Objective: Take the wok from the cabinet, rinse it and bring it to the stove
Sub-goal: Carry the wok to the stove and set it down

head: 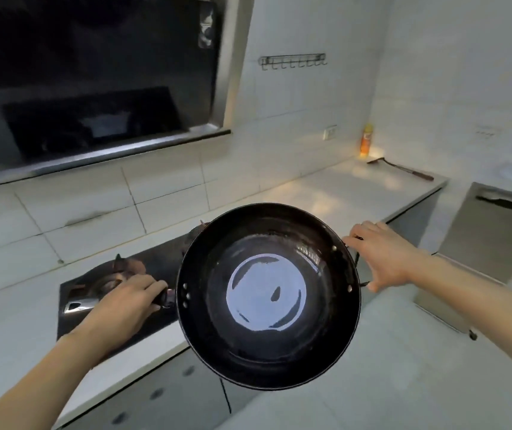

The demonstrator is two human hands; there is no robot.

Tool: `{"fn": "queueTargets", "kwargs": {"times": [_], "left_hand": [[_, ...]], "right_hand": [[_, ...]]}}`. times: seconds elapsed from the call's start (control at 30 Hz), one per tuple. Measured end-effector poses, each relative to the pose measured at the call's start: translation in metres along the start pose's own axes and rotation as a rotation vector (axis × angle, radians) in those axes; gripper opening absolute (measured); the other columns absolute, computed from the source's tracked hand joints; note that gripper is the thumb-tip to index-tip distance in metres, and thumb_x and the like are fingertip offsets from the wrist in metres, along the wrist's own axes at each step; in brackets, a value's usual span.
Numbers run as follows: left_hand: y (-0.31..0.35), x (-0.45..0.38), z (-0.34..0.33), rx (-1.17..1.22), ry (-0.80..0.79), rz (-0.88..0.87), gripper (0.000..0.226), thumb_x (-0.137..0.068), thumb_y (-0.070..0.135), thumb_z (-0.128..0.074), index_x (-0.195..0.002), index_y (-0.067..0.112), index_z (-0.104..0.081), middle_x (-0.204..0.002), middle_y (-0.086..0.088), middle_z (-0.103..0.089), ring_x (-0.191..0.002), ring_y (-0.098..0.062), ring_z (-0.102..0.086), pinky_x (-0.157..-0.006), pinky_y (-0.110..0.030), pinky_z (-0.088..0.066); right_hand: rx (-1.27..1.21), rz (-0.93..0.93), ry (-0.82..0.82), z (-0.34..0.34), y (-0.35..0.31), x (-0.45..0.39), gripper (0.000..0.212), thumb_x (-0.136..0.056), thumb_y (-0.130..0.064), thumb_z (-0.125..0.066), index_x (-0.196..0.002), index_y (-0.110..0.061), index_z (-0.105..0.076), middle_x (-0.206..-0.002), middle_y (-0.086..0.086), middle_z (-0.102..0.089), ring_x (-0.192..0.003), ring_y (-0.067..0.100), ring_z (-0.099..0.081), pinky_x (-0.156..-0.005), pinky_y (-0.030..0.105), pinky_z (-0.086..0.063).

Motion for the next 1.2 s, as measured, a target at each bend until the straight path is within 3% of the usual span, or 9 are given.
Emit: {"fn": "queueTargets", "kwargs": {"times": [0.13,0.3,0.47,0.63,0.8,0.97,1.2], "left_hand": [[0.05,-0.074,-0.001,-0.015,-0.014,-0.078,0.039,-0.078,0.021,-0.076,-0.113,0.018,-0.061,-0.096,0.002,-0.061,-0.088,-0.022,-0.058,-0.07,-0.033,-0.051],[0.085,-0.168,-0.006,0.004,0.011,-0.164,0.037,-0.081,0.022,-0.072,-0.116,0.022,-0.058,-0.101,0.004,-0.06,-0.096,-0.021,-0.058,-0.073,-0.033,-0.05],[0.1,-0.257,-0.036,0.047,0.033,-0.236,0.033,-0.08,0.02,-0.072,-0.112,0.02,-0.061,-0.101,0.002,-0.061,-0.095,-0.023,-0.058,-0.075,-0.036,-0.051],[0.105,-0.356,-0.081,0.09,0.052,-0.282,0.018,-0.082,0.019,-0.068,-0.096,0.02,-0.058,-0.088,0.003,-0.056,-0.081,-0.022,-0.055,-0.067,-0.036,-0.048],[0.095,-0.454,-0.116,0.118,0.051,-0.315,0.018,-0.088,0.024,-0.062,-0.106,0.024,-0.057,-0.096,0.005,-0.055,-0.089,-0.019,-0.053,-0.07,-0.034,-0.046],[0.087,-0.517,-0.134,0.115,0.011,-0.316,0.013,-0.09,0.026,-0.06,-0.101,0.027,-0.055,-0.092,0.009,-0.053,-0.086,-0.015,-0.05,-0.071,-0.034,-0.047],[0.073,-0.589,-0.166,0.086,-0.04,-0.172,0.013,-0.089,0.025,-0.061,-0.098,0.029,-0.053,-0.091,0.011,-0.051,-0.084,-0.016,-0.05,-0.07,-0.035,-0.047]], "right_hand": [[-0.065,-0.075,-0.001,-0.025,0.069,0.024,0.106,-0.05,-0.053,-0.076,-0.144,-0.025,-0.035,-0.128,-0.002,-0.044,-0.118,0.018,-0.039,-0.087,0.027,-0.024],[-0.068,-0.163,-0.052,-0.052,0.139,0.026,0.105,-0.047,-0.056,-0.074,-0.141,-0.027,-0.038,-0.123,-0.003,-0.045,-0.112,0.018,-0.04,-0.092,0.032,-0.035],[-0.038,-0.219,-0.09,-0.072,0.197,0.003,0.101,-0.049,-0.057,-0.073,-0.14,-0.028,-0.038,-0.12,-0.004,-0.045,-0.112,0.018,-0.042,-0.088,0.03,-0.032],[-0.007,-0.278,-0.148,-0.088,0.253,-0.048,0.106,-0.048,-0.057,-0.076,-0.141,-0.027,-0.037,-0.119,-0.005,-0.046,-0.109,0.016,-0.042,-0.084,0.028,-0.029],[0.025,-0.293,-0.167,-0.094,0.307,-0.109,0.104,-0.053,-0.056,-0.077,-0.143,-0.027,-0.034,-0.125,-0.004,-0.047,-0.113,0.017,-0.043,-0.089,0.028,-0.029],[-0.023,-0.274,-0.168,-0.121,0.353,-0.163,0.104,-0.053,-0.056,-0.074,-0.144,-0.029,-0.033,-0.126,-0.005,-0.047,-0.116,0.018,-0.042,-0.089,0.028,-0.03],[-0.04,-0.133,-0.148,-0.172,0.432,-0.286,0.105,-0.05,-0.059,-0.072,-0.143,-0.026,-0.035,-0.127,-0.004,-0.044,-0.119,0.018,-0.04,-0.098,0.031,-0.033]]}}
Point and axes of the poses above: each hand's wrist, its own x-axis away from the middle knuckle, its own z-axis out of the back of the hand, y = z × x, the point moved 3 cm from there along -x, towards the middle knuckle
